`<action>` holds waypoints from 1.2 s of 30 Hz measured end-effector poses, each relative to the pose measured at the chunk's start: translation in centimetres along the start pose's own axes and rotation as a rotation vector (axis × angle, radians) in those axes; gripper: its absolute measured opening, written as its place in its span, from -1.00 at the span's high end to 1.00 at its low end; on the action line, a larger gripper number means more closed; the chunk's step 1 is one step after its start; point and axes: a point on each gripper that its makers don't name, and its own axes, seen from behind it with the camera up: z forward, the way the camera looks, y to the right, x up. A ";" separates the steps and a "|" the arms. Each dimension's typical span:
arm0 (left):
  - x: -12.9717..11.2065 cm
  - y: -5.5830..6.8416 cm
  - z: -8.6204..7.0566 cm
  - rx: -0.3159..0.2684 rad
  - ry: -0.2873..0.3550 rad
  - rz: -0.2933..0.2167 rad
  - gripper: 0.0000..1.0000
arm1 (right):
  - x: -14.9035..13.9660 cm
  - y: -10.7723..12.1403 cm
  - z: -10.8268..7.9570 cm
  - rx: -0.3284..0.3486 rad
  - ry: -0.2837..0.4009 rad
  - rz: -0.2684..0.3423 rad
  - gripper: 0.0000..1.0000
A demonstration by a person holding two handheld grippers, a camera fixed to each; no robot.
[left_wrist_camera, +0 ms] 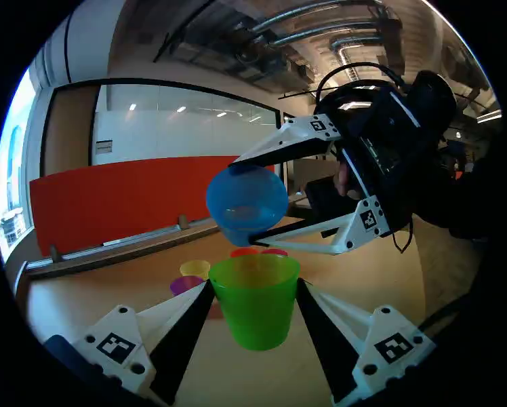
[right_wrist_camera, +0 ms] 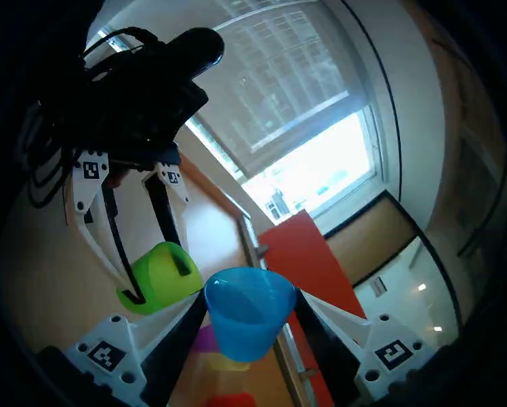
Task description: Pour water
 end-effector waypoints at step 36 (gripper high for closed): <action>0.9 0.4 -0.1 -0.006 0.015 0.014 -0.73 | 0.9 0.7 0.1 0.000 -0.003 -0.140 -0.86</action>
